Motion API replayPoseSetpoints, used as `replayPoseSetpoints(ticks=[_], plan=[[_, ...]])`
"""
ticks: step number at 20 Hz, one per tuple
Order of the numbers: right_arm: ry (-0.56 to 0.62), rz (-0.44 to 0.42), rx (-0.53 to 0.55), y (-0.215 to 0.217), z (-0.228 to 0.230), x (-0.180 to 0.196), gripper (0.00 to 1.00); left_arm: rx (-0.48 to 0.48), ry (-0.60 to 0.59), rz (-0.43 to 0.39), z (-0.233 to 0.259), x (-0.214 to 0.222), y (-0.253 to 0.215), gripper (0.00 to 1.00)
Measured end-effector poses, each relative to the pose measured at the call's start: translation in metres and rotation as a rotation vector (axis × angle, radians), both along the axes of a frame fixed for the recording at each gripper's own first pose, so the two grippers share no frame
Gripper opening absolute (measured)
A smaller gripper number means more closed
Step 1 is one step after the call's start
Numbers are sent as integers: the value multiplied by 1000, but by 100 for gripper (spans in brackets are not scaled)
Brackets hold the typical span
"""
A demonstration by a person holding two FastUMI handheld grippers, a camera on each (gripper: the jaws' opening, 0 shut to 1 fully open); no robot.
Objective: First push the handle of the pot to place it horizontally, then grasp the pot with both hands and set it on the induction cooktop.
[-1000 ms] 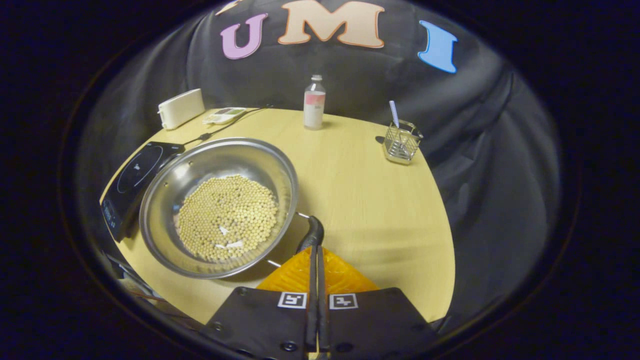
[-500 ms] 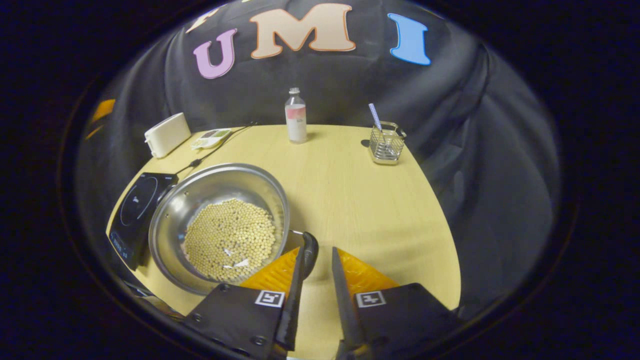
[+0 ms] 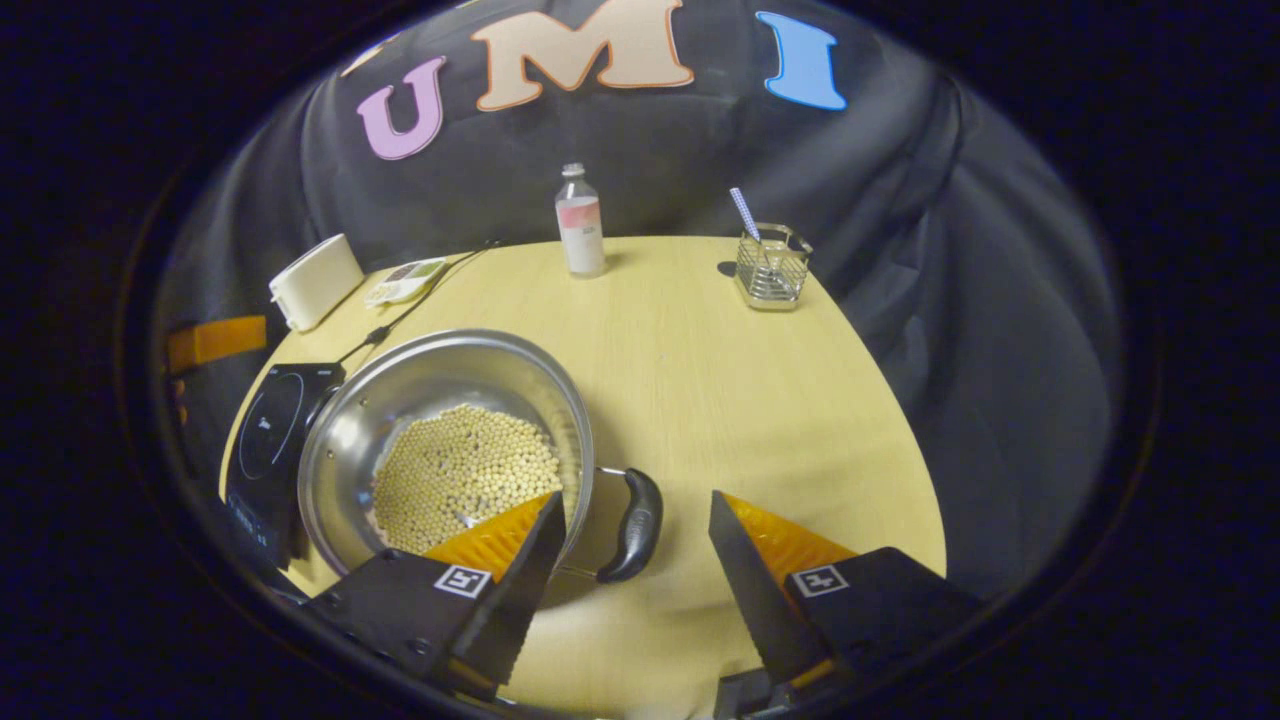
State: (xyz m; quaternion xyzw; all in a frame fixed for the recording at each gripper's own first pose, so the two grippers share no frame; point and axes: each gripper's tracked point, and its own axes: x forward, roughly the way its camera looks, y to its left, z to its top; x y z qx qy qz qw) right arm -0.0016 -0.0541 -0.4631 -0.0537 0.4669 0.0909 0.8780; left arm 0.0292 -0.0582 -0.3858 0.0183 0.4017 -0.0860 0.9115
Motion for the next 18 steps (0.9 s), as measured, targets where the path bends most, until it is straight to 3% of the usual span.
replayPoseSetpoints(ticks=[10,18], plan=[[72,-32,-38,3,-25,2,97,-27,222,-30,-76,-2,-7,98],[145,-46,-27,12,-43,-5,96,-22,362,-34,-109,-16,-9,98]])
